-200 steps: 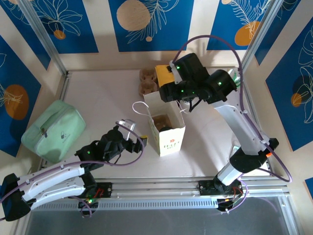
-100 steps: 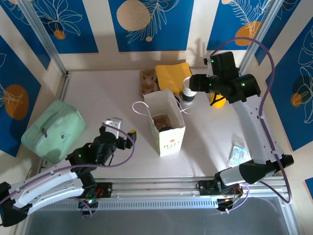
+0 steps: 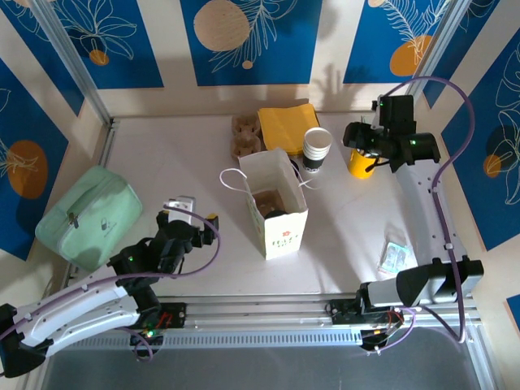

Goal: Pack the takeout coffee

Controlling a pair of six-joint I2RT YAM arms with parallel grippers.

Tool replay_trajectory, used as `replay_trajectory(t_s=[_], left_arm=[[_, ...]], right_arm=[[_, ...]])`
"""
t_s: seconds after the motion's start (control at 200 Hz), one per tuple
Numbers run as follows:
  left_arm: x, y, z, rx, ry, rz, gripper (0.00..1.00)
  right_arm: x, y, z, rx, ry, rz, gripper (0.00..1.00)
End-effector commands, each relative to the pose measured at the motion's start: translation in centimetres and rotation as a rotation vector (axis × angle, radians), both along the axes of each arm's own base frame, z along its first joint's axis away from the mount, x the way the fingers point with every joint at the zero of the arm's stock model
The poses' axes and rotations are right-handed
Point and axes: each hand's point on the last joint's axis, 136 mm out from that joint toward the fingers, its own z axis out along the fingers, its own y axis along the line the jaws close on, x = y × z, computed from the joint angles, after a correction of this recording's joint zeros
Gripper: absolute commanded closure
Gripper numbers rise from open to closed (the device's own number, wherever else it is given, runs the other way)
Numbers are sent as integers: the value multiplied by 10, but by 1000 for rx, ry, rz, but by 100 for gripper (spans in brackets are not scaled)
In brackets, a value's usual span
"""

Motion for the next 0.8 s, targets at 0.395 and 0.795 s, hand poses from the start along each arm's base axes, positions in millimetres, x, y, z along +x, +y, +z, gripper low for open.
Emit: replay_trajectory(t_s=[0.395, 0.795], left_arm=[[2, 4, 10, -49, -14, 28, 1], [1, 3, 5, -64, -4, 28, 1]], right_arm=[[52, -29, -36, 3, -3, -39, 34], [67, -47, -60, 62, 21, -77, 47]])
